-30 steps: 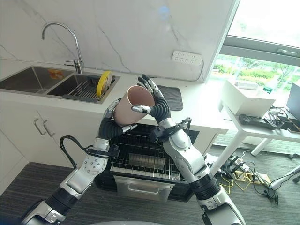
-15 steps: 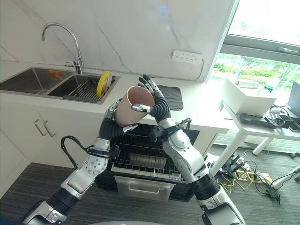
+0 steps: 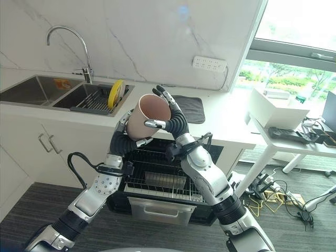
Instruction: Place the dishes in the dishwasher.
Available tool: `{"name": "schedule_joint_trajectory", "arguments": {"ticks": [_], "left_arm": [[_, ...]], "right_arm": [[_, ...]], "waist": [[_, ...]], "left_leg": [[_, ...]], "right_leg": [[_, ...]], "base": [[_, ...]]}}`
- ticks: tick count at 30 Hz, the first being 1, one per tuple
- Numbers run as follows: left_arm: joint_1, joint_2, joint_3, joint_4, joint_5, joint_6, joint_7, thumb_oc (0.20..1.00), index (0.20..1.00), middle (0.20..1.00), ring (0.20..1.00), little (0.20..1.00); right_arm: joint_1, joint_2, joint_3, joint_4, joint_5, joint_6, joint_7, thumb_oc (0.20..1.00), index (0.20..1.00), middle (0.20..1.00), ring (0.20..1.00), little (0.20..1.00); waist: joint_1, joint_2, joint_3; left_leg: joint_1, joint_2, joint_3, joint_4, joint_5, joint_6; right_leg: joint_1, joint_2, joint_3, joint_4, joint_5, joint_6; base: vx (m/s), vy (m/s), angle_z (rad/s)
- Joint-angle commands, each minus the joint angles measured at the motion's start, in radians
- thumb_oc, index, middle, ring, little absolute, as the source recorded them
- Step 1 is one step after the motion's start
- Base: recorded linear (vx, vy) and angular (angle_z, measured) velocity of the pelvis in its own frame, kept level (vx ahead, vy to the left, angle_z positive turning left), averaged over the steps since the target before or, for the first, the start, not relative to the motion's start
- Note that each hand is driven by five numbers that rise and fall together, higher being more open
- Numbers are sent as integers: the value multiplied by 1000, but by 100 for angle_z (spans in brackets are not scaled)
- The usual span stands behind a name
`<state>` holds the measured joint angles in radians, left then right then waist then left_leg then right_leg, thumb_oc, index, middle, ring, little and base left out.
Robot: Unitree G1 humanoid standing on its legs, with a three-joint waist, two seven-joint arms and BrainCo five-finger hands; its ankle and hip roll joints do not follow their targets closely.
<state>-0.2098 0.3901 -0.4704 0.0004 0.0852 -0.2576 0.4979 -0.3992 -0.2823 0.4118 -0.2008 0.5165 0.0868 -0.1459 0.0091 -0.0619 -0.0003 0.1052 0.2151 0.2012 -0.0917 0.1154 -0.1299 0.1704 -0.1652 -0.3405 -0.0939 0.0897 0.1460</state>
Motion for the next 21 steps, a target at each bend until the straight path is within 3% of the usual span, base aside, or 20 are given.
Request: {"name": "schedule_joint_trajectory", "arguments": {"ticks": [1, 21], "left_arm": [[-178, -5, 2, -27, -28, -31, 13, 200, 200, 200, 200, 200], [-191, 4, 5, -95, -5, -23, -3, 200, 200, 200, 200, 200]], "right_arm": [[-99, 7, -30, -32, -9, -22, 25, 1000, 1000, 1000, 1000, 1000], [-107, -15, -19, -42, -80, -23, 38, 1000, 1000, 1000, 1000, 1000]], "waist": [[26, 23, 40], [29, 23, 45]], "left_leg": [[94, 2, 10, 4, -133, 9], [91, -2, 7, 4, -134, 12]], "right_leg": [[17, -28, -3, 7, -41, 11], [18, -26, 0, 7, -44, 10]], "base": [[0, 0, 0], [0, 0, 0]]}}
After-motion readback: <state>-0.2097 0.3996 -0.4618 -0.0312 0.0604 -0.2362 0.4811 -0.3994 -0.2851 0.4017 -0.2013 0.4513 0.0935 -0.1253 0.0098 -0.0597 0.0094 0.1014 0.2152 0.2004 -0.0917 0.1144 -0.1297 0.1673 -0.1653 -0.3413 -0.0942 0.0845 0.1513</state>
